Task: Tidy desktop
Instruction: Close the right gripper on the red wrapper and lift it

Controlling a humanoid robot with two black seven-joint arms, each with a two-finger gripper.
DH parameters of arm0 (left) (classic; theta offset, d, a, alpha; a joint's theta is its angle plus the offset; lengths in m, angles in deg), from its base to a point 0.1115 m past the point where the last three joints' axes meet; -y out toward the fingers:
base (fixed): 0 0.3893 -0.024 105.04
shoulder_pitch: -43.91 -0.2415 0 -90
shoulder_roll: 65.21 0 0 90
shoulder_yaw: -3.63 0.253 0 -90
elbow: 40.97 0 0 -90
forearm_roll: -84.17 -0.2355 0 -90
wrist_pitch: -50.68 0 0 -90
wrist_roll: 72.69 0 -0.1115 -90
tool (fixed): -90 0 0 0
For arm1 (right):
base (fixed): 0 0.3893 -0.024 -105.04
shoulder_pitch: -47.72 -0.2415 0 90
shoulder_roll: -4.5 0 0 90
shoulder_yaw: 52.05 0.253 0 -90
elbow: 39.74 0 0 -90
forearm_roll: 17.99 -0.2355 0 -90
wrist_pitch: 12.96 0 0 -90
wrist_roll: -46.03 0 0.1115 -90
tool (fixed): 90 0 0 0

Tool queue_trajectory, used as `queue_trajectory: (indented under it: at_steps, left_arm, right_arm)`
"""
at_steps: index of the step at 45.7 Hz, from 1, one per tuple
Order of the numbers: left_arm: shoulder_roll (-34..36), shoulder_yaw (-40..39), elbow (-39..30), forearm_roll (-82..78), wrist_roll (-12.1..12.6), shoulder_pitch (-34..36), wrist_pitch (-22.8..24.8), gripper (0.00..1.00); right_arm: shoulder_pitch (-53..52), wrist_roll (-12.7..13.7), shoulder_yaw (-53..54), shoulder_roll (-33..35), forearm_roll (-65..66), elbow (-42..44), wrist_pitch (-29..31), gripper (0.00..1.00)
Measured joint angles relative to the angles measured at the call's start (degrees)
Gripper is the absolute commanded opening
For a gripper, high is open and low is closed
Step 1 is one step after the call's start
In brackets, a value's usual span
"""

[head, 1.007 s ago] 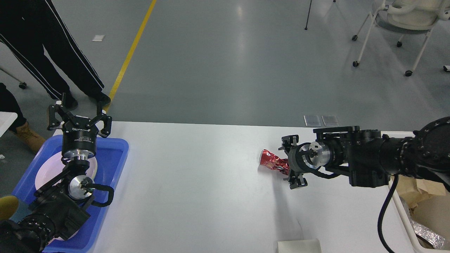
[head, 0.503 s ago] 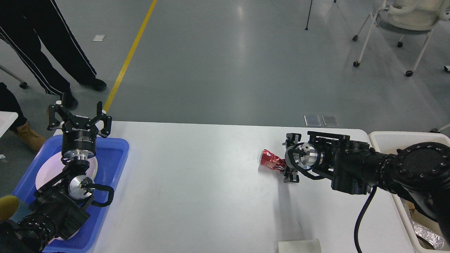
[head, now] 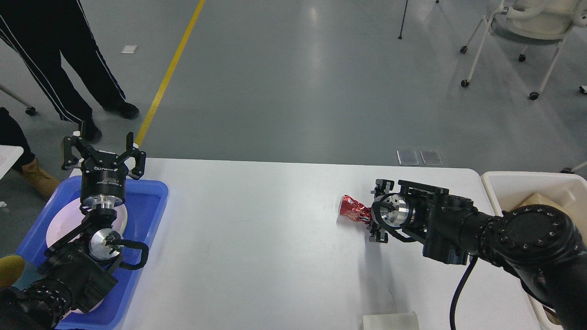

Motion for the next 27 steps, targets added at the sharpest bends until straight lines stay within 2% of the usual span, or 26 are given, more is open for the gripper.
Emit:
queue_trajectory:
  at_steps: [4,7,10,11,13,14,27]
  left_arm:
    - [0.0,0.0,0.0,0.0,0.0,0.0,0.0,0.97]
    - [0.0,0.0,0.0,0.0,0.0,0.0,0.0,0.97]
    - [0.0,0.0,0.0,0.0,0.0,0.0,0.0,0.97]
    - [0.0,0.0,0.0,0.0,0.0,0.0,0.0,0.97]
    - [0.0,0.0,0.0,0.0,0.0,0.0,0.0,0.97]
    - [0.0,0.0,0.0,0.0,0.0,0.0,0.0,0.97]
    - [0.0,0.0,0.0,0.0,0.0,0.0,0.0,0.97]
  right_arm:
    - [0.8,-0.4,0.6,-0.6,0.0,1.1,-0.1,0.76]
    - [1.1,-0.5,0.9,-0.7,0.1,1.3,-0.2,0.54]
    - [1.2,-0.5,1.0,-0.8,0.2,1.4,-0.1,0.39]
    - [1.3,-0.6,1.0,-0.8,0.2,1.4,0.0,0.32]
    - [1.4,-0.6,1.0,-0.8,0.3,1.4,0.2,0.07]
    - [1.5,-0.6,1.0,-0.9,0.3,1.4,0.3,0.00]
    - [1.6,-2.8,1.0,-1.2,3.7,1.3,0.0,0.00]
